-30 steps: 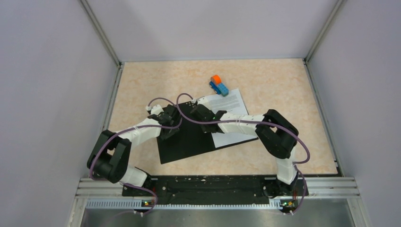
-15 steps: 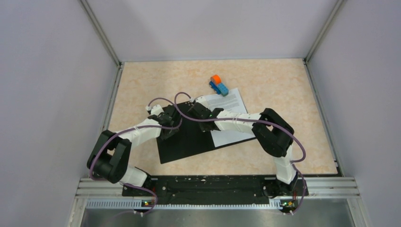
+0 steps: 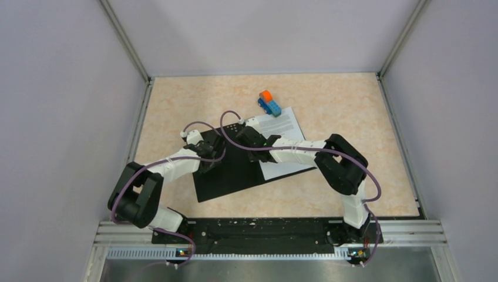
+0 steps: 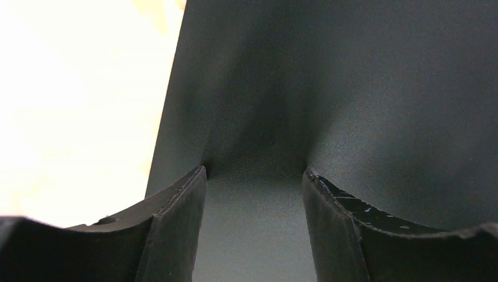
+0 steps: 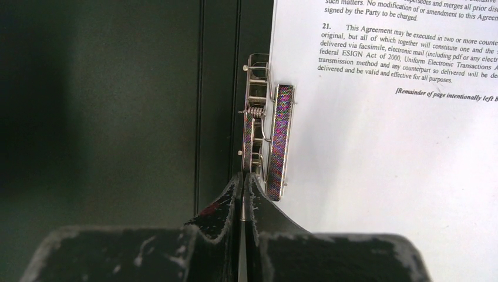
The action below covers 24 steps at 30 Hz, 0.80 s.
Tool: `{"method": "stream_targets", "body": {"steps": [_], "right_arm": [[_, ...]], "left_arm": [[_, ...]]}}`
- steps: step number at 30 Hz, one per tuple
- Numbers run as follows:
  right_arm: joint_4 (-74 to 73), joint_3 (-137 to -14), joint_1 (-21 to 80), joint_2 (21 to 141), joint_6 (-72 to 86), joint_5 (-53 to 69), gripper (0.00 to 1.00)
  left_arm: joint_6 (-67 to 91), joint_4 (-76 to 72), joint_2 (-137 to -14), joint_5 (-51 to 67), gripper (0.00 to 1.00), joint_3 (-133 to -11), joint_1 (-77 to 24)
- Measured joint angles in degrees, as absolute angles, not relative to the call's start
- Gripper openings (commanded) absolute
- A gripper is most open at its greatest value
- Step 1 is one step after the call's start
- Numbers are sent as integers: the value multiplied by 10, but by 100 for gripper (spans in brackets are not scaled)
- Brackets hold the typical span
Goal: Put the files into the folder
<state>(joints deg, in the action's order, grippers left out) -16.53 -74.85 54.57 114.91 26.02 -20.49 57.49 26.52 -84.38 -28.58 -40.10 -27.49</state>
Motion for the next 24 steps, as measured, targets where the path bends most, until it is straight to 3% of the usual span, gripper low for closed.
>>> {"method": "stream_targets", "body": {"steps": [5,10,14,24], "right_arm": [[-157,-742,545,1133,263,-205,0],[-180,-743,545,1123,268,-195,9],[-206,-754,555,1118,274,-156,19],[-276,-811,584,1119,272,-147,25]], "left_arm": [[568,264,-837,-282,69,-401,-275],[551,263,-822,-263,75,-404,-274],[551,274,-816,-185,77,-425,-279],[509,326,-781,-132,86,-501,-262]]}}
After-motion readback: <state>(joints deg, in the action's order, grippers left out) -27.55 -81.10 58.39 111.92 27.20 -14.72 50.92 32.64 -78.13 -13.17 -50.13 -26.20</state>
